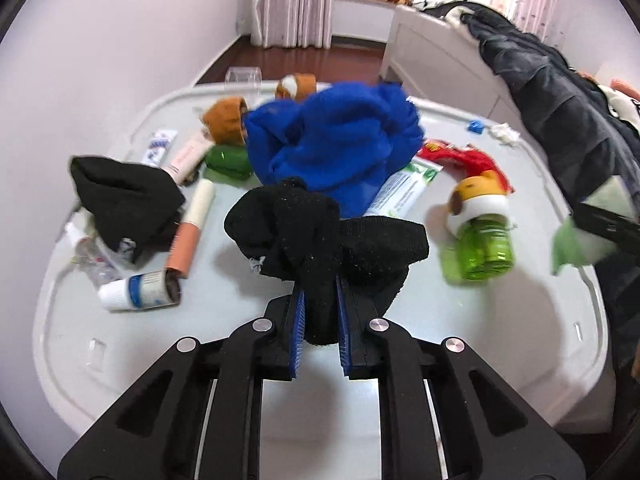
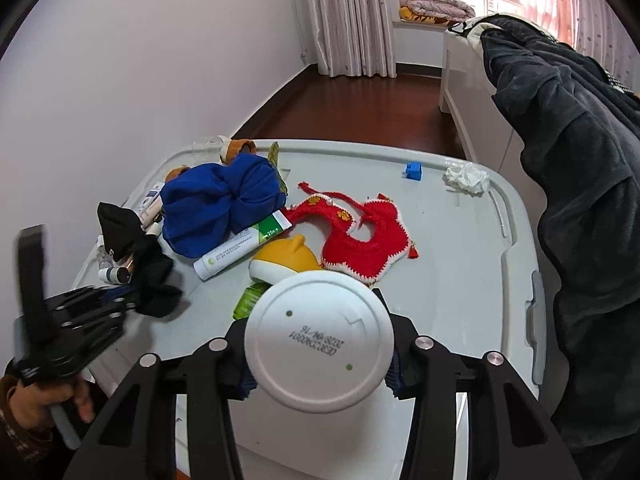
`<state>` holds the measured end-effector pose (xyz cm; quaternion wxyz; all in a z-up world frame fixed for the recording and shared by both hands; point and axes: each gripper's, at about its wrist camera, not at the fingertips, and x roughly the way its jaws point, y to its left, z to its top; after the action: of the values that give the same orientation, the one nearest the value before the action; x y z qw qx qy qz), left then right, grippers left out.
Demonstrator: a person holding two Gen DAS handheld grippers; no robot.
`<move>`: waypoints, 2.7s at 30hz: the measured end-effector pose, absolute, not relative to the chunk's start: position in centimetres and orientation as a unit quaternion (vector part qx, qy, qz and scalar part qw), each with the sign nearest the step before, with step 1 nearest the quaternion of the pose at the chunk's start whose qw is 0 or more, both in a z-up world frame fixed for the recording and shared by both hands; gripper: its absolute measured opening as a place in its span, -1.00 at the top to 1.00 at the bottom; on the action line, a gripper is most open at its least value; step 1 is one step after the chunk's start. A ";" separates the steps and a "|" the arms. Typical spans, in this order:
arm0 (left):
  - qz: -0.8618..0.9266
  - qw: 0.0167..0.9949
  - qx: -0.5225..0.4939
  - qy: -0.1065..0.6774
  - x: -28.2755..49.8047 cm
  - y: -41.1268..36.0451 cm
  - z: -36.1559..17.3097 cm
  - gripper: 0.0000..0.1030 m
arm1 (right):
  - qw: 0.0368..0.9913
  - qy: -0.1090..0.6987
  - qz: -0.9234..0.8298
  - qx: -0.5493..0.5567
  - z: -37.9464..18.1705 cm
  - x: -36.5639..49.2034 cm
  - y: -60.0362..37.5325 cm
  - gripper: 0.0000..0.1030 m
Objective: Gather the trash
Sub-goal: 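Carry the sock and lotion bottle down and release them into the orange bin, then grasp the small blue-labelled medicine bottle with the left tool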
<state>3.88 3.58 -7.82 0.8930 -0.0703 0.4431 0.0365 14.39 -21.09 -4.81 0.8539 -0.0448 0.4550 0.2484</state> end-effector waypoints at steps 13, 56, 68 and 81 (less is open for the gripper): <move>-0.020 0.898 -0.073 0.433 -2.8 0.9 -4.6 0.74 | 0.861 0.430 0.269 -0.051 -1.8 9.8 -20.8 0.09; 0.021 0.888 -0.074 0.454 -1.2 10.4 -4.5 -0.46 | 0.825 0.505 0.253 -0.025 -9.7 -5.6 -21.9 -0.78; -0.121 0.843 0.113 0.512 5.4 11.7 -9.6 -0.44 | 0.813 0.525 0.250 0.024 -9.8 -4.4 -23.1 -0.84; -0.117 0.831 0.030 0.543 4.9 10.0 -10.1 0.55 | 0.838 0.490 0.240 0.003 -4.5 0.2 -22.0 -0.85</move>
<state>4.91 10.00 -10.07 0.8308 0.0302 0.5433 -0.1172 0.24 -21.98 -4.55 0.8377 0.0026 0.4905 0.2403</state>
